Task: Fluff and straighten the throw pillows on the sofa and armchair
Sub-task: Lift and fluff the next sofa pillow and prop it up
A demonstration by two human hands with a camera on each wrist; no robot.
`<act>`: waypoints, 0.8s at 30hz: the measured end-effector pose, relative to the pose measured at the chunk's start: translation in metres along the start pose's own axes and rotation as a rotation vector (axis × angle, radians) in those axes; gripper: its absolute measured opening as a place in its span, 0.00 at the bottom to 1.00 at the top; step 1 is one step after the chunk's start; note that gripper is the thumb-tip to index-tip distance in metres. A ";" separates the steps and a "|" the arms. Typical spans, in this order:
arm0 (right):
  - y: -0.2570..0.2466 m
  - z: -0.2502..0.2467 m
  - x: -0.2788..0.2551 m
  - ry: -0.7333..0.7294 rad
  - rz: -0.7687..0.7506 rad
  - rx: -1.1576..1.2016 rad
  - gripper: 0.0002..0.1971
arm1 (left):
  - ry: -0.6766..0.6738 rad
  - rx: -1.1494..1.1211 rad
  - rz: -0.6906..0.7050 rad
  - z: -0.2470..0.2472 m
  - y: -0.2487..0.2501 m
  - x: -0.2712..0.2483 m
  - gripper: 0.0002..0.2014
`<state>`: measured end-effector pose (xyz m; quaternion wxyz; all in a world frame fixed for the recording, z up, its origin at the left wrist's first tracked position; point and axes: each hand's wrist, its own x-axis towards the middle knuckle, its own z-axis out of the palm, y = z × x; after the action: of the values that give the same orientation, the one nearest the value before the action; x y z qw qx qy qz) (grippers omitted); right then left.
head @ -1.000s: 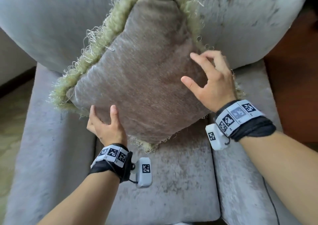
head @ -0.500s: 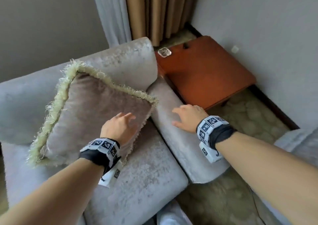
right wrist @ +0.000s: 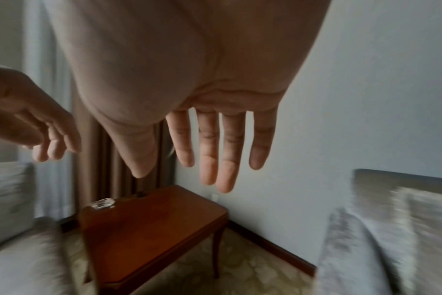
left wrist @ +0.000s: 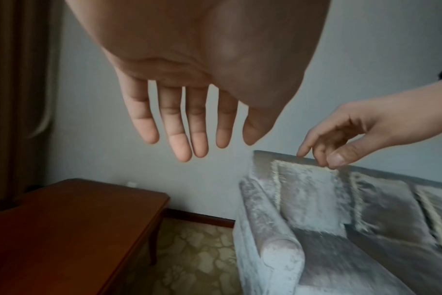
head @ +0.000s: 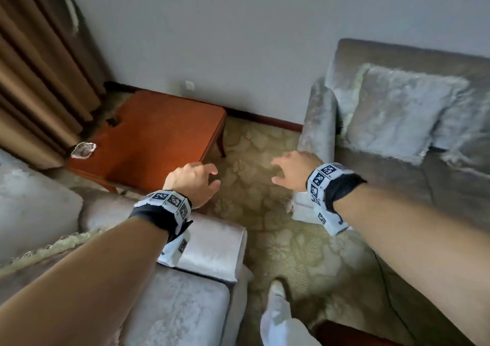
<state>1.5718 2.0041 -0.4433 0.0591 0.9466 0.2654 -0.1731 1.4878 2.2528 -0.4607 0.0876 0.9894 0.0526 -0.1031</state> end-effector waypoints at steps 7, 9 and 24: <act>0.188 0.008 -0.009 -0.023 0.221 0.111 0.22 | -0.026 0.197 0.304 -0.019 0.174 0.131 0.22; 0.238 0.009 -0.006 -0.023 0.260 0.146 0.21 | -0.033 0.222 0.356 -0.021 0.221 0.167 0.23; 0.540 0.053 0.017 -0.139 0.595 0.304 0.21 | -0.195 0.267 0.719 0.047 0.494 0.405 0.21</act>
<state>1.8527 1.5411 -0.4883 -0.0167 0.9665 -0.0558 -0.2499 1.9329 1.7953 -0.5120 -0.0066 0.9331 -0.3194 -0.1653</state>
